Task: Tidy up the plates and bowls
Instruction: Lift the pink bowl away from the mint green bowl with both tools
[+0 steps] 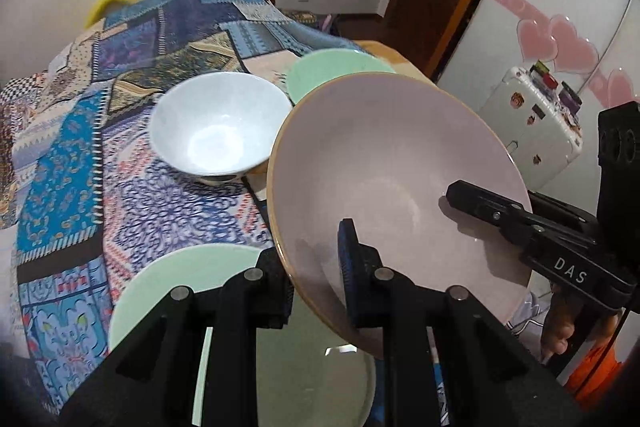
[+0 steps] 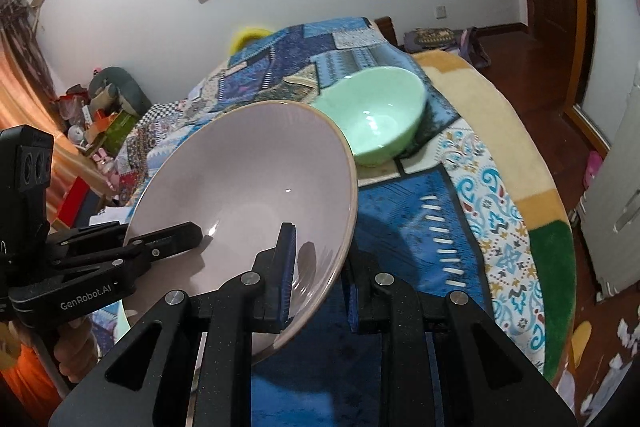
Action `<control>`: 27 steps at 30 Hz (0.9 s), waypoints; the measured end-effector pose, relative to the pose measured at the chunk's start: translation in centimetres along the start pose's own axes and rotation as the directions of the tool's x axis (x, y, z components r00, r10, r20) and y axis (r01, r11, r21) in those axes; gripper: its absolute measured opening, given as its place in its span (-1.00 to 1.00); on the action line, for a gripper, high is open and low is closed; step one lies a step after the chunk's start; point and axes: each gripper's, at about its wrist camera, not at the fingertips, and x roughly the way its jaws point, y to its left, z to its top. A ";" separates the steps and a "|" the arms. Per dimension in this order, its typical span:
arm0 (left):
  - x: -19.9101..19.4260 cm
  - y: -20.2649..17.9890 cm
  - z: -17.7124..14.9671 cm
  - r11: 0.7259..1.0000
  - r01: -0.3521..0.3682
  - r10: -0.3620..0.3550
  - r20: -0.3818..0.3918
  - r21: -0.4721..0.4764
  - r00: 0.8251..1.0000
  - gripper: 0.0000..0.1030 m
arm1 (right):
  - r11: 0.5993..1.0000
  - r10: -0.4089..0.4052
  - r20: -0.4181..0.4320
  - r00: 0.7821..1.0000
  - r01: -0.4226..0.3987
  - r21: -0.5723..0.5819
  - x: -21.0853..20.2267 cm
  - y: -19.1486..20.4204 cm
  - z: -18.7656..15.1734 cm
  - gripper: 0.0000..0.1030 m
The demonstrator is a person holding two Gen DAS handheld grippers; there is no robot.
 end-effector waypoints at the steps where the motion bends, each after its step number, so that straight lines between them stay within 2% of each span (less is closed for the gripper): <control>1: -0.4 0.2 -0.1 1.000 -0.002 0.002 0.005 -0.003 1.000 -0.62 | 1.000 0.005 0.002 1.000 -0.005 -0.006 0.0 0.4 0.0 -0.63; 17: -7.2 5.4 -3.2 0.996 -0.028 0.037 0.108 -0.089 0.993 -0.62 | 0.993 0.062 0.006 0.998 -0.061 -0.098 1.1 7.2 -0.1 -0.63; 27: -10.7 9.8 -6.0 0.985 -0.070 0.095 0.163 -0.156 0.982 -0.62 | 0.979 0.108 -0.020 0.994 -0.110 -0.170 3.1 12.5 -0.6 -0.62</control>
